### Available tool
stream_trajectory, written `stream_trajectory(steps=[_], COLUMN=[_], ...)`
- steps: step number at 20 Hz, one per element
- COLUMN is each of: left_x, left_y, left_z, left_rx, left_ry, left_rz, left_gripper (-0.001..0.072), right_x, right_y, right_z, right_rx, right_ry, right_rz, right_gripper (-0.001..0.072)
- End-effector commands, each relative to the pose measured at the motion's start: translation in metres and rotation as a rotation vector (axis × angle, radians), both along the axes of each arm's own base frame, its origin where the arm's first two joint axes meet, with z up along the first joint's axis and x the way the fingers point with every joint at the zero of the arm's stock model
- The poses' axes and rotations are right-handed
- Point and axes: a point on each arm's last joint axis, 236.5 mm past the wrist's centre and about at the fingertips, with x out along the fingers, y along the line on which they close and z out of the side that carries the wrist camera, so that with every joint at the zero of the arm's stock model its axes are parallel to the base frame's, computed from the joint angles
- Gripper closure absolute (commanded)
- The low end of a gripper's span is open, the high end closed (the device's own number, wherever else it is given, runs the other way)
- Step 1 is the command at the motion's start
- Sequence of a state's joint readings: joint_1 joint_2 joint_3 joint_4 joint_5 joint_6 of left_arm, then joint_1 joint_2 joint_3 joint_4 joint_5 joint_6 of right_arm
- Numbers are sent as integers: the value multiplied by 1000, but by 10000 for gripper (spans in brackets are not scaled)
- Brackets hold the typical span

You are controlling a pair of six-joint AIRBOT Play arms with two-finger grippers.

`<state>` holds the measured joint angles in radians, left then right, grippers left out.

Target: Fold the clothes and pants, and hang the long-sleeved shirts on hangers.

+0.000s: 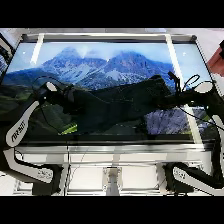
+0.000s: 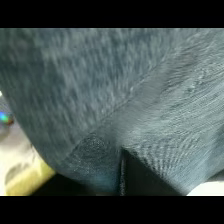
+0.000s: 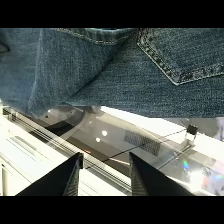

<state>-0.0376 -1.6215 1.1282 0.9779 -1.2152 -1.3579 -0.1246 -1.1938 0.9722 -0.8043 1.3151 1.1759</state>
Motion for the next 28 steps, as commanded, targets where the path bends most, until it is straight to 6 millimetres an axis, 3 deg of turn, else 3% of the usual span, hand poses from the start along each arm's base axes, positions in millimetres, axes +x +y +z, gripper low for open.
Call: stream_trajectory(steps=[1, 3, 4, 9, 11, 13, 15, 18, 22, 25, 28], left_x=[8, 16, 21, 33, 31, 39, 45, 42, 42, 50, 64], left_y=[2, 15, 27, 111, 133, 145, 146, 149, 139, 108, 58], left_z=[5, 26, 46, 182, 228, 268, 295, 303, 283, 261, 242], left_rx=[-5, -8, -12, 153, 257, 315, 328, 342, 319, 293, 264], left_ry=[-47, -96, -131, -330, -391, -470, -547, -553, -470, -423, -399], left_rz=[2, 34, 56, 73, 50, 93, 104, 101, 71, -13, -123], left_gripper=[685, 686, 687, 687, 687, 687, 687, 687, 687, 687, 687], right_x=[0, 1, 2, 18, 25, 22, 17, 12, 4, 1, 5], right_y=[2, 3, 5, 11, 13, 21, 34, 54, 74, 79, 77], right_z=[2, 3, 5, 16, 19, 19, 19, 19, 19, 19, 18], right_rx=[9, 19, 32, 74, 88, 84, 82, 80, 80, 80, 71], right_ry=[-1, -2, -3, -81, -99, -104, -114, -127, -138, -138, -150], right_rz=[-2, -4, -6, -30, -50, -24, 25, 71, 122, 137, 127], right_gripper=[368, 368, 368, 367, 368, 368, 368, 368, 368, 368, 367])
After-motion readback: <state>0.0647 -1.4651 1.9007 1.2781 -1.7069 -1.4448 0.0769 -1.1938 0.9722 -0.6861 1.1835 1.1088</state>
